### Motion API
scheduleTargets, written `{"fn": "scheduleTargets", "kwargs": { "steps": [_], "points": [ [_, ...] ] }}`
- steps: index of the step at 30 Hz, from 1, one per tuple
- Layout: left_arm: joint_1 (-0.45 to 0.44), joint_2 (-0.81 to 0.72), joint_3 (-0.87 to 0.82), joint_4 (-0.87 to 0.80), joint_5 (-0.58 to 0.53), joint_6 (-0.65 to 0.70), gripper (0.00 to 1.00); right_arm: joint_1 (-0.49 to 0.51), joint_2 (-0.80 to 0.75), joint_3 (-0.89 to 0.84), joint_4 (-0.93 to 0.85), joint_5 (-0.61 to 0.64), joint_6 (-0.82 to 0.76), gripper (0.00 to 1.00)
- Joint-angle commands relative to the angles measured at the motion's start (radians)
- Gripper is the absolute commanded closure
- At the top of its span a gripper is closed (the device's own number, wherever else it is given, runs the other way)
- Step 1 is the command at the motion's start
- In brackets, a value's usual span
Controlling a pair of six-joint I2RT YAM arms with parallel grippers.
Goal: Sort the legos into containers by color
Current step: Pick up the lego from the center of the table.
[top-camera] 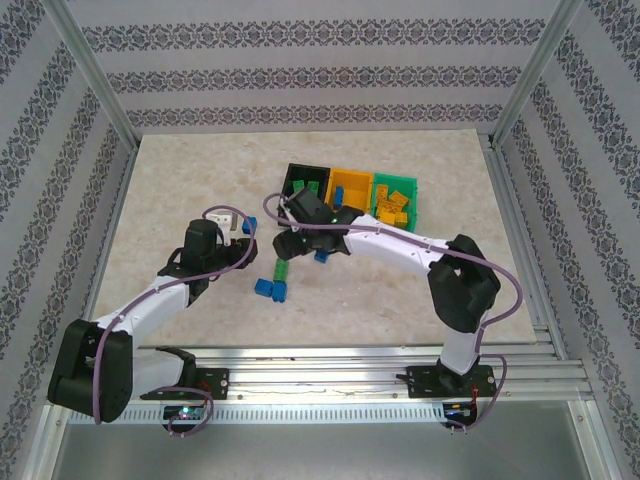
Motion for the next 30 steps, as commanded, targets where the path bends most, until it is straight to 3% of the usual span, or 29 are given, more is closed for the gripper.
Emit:
{"fn": "scheduleTargets", "kwargs": {
  "steps": [1, 20, 30],
  "points": [
    [0.015, -0.022, 0.004, -0.016, -0.028, -0.015, 0.49, 0.02, 0.034, -0.046, -0.022, -0.024, 0.089, 0.35],
    [0.017, -0.066, -0.013, -0.026, -0.089, -0.024, 0.49, 0.09, 0.316, 0.172, -0.077, 0.072, 0.179, 0.33],
    [0.018, -0.117, -0.036, -0.027, -0.136, -0.031, 0.5, 0.084, 0.297, 0.144, -0.057, 0.111, 0.165, 0.66]
  ]
}}
